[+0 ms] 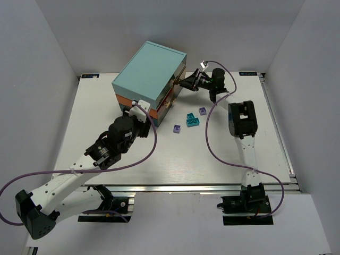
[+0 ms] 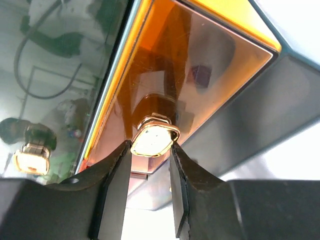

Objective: Sort the legos into containers by color

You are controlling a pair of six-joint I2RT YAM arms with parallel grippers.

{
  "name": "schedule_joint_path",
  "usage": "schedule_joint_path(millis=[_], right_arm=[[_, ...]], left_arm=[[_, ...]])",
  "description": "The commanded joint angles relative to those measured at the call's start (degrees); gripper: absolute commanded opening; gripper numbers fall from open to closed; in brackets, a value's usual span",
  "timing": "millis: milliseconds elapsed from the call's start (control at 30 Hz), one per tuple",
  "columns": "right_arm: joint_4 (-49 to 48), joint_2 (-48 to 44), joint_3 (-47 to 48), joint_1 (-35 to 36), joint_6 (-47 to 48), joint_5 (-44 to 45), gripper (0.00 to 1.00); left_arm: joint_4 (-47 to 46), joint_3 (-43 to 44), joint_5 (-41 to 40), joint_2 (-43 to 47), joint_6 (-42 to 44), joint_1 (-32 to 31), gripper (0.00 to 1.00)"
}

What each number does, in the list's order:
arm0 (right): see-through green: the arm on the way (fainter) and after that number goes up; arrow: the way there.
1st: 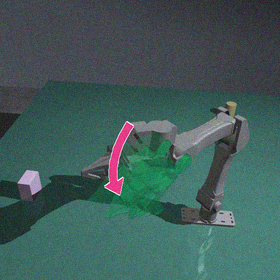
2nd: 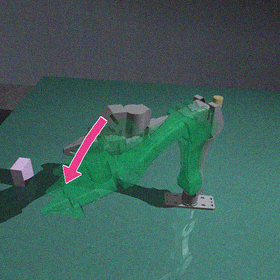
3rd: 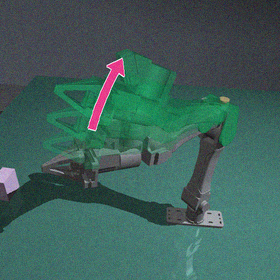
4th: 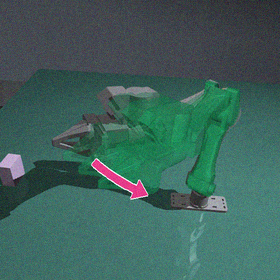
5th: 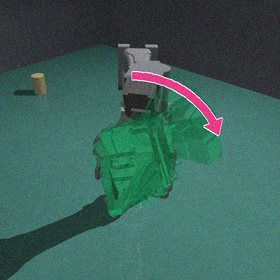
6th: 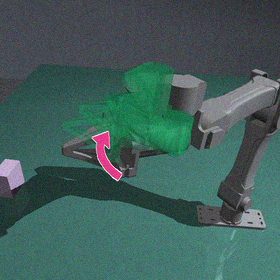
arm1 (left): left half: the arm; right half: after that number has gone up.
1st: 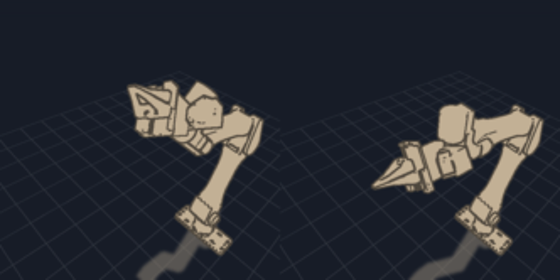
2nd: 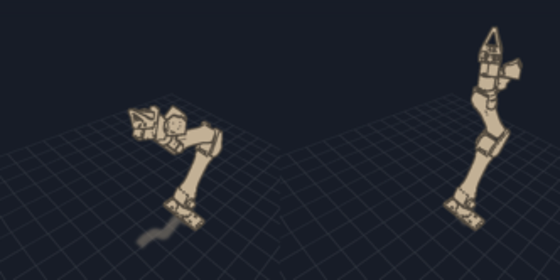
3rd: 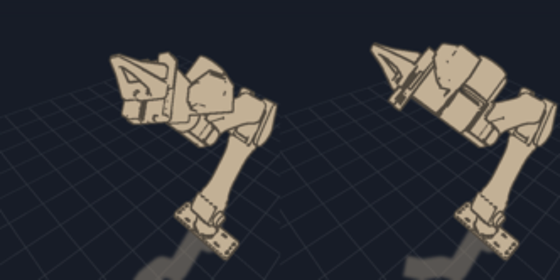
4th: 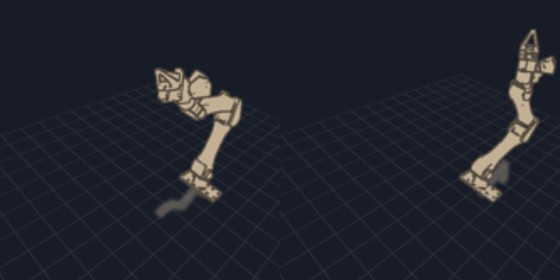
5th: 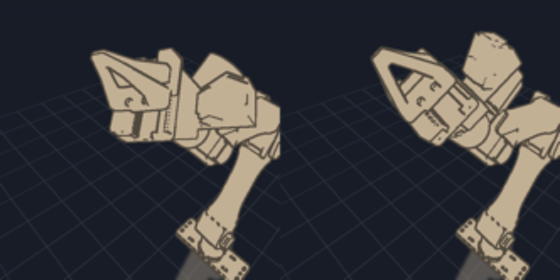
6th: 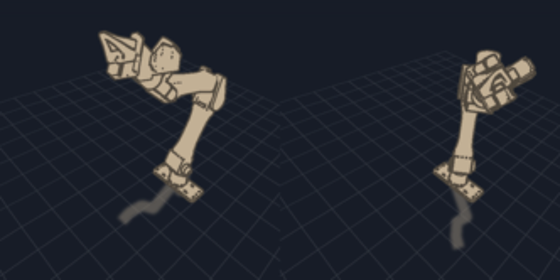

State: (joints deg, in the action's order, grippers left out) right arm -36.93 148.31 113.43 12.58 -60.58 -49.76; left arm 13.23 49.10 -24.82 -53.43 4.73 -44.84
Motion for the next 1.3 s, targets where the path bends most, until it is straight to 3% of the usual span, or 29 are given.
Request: schedule_joint_path(millis=[0,300,400,433,533,667,700,800,833,867,933,1167,1200,1267], right_arm=[[-4.7,-4.2,-3.2,-3.1,0.4,-1.5,0.12],[-9.1,-14.2,-20.7,-6.2,2.5,-2.4,0.15],[-9.2,-16.2,-23.2,-6.7,4.1,-4.3,0.35],[-9.0,-16.5,-23.3,-6.9,4.1,-5.0,0.56],[-8.8,-16.6,-22.9,-6.8,4.2,-9.0,0.8],[-7.1,-19.6,-26.3,-7.0,9.1,-12.7,0.79],[-2.1,-20.9,-27.1,-7.2,12.2,-13.0,0.78],[12.8,-26.4,-28.1,-7.1,33.4,-10.5,0.7],[23.6,-29.5,-28.0,-7.0,39.7,-9.1,0.64],[29.1,-31.0,-28.2,-6.7,52.3,-4.9,0.61],[38.7,-35.7,-29.7,-6.1,62.6,-1.1,0.48],[44.8,-45.5,-41.0,-4.4,86.7,10.4,0.18],[46.2,-45.5,-41.0,-4.1,92.2,10.6,0.18],[51.6,-45.0,-41.3,-3.2,99.2,9.1,0.36]], left_arm=[[-1.5,-0.8,0.6,0.9,0.5,0.2,0.68],[-1.9,-1.2,1.6,1.9,0.6,0.2,0.69],[-2.1,-1.2,2.7,1.8,0.6,0.2,0.69],[-2.1,-1.3,3.1,1.8,0.5,0.2,0.69],[-2.2,-1.4,4.5,1.9,0.6,0.2,0.7],[-2.3,-1.4,5.5,2.0,0.7,0.2,0.7],[-2.2,-1.4,5.7,2.1,0.6,0.2,0.7],[-2.4,-1.4,6.4,2.6,0.6,0.2,0.7],[-2.4,-1.4,6.6,2.8,0.5,0.2,0.7],[-2.4,-1.3,6.8,2.8,0.5,0.2,0.7],[-2.6,-1.4,7.3,3.1,0.5,0.2,0.7],[-2.8,-1.5,7.9,3.8,0.2,0.2,0.7],[-2.9,-1.6,7.7,3.9,0.2,0.2,0.7],[-3.0,-1.6,7.6,4.0,0.2,0.2,0.7]])
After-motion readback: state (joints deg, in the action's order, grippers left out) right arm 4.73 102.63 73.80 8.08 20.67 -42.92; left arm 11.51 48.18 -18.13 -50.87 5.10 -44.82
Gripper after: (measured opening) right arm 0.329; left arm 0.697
